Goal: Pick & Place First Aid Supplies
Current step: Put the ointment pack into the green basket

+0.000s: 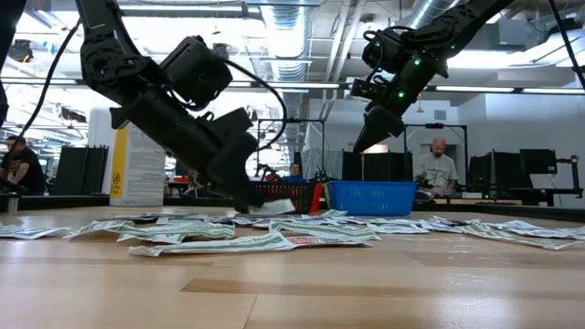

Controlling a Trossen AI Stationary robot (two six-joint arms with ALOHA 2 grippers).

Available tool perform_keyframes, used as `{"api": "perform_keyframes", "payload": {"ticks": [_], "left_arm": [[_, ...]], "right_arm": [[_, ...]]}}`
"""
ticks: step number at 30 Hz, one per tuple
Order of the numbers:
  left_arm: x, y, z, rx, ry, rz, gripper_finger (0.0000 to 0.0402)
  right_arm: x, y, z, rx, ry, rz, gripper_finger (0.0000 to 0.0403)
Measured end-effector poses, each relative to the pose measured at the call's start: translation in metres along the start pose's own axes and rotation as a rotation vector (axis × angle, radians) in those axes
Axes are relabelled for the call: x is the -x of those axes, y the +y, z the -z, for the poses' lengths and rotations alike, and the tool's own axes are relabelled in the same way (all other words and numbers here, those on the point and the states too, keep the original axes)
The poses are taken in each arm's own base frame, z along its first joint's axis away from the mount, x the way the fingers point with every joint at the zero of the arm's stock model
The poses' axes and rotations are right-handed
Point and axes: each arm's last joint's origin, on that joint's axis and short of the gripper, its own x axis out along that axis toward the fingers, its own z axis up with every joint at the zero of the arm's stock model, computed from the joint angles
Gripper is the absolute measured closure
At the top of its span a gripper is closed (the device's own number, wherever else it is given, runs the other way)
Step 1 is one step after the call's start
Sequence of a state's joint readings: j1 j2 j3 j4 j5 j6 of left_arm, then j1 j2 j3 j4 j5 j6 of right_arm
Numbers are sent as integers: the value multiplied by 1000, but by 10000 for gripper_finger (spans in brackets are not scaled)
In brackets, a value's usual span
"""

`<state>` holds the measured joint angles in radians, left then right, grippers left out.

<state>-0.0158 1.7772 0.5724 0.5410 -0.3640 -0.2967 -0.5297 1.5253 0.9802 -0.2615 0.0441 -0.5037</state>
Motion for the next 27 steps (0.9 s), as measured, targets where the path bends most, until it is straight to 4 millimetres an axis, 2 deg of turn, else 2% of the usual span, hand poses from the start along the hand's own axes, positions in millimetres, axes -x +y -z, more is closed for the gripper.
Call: {"api": "perform_keyframes", "payload": {"ticks": [11, 22, 27], "left_arm": [[17, 3, -25, 41, -121, -34, 398], [19, 4, -31, 60, -153, -34, 398], [20, 3, -32, 66, -162, -31, 398]], "right_arm": [[0, 1, 0, -32, -18, -34, 295], [4, 14, -6, -188, -205, -518, 295], [7, 20, -11, -223, -255, -635, 295]]}}
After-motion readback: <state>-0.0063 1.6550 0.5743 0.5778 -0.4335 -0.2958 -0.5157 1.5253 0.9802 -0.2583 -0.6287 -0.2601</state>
